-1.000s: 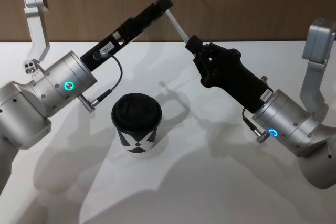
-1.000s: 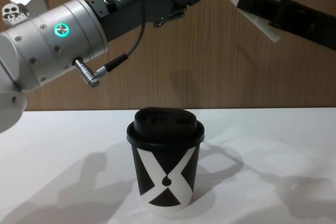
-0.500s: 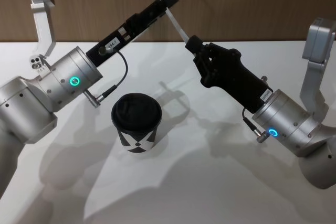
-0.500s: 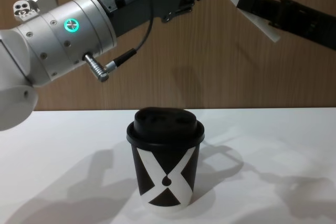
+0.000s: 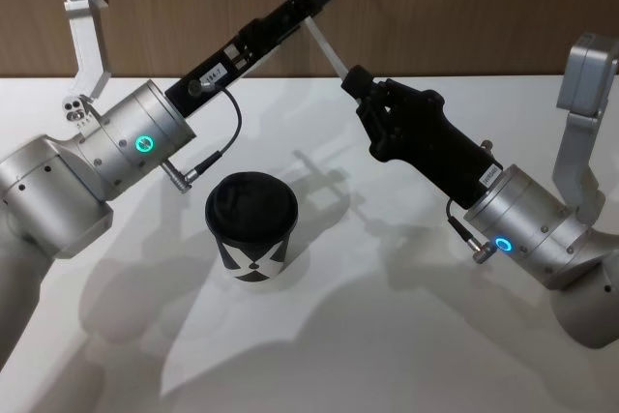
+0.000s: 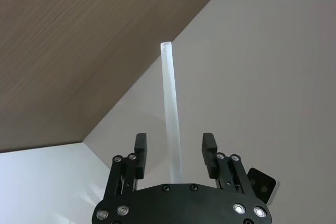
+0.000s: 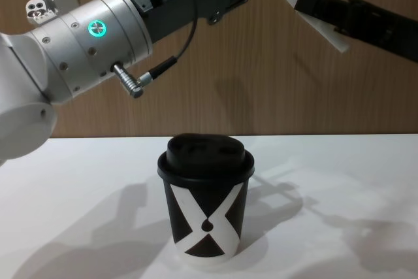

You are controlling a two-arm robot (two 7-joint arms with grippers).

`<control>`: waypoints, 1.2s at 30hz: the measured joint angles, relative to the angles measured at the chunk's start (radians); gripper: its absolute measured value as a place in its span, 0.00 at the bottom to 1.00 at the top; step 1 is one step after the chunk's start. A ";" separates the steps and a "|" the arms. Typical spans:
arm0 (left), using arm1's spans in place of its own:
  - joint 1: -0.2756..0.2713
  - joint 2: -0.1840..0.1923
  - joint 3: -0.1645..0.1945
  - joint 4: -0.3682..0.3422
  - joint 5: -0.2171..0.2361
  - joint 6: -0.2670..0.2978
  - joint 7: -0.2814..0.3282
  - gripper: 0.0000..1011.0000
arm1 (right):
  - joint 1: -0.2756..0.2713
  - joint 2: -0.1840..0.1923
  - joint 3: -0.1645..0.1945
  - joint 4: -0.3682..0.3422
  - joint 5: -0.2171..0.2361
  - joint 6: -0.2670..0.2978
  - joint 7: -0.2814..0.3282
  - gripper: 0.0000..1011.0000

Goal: Pick up the straw with one hand, pass it to the other hand, and insert it into the cup.

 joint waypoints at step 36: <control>-0.011 0.004 0.032 0.004 -0.023 -0.025 -0.013 0.00 | 0.000 0.000 0.000 0.000 0.000 0.000 0.000 0.14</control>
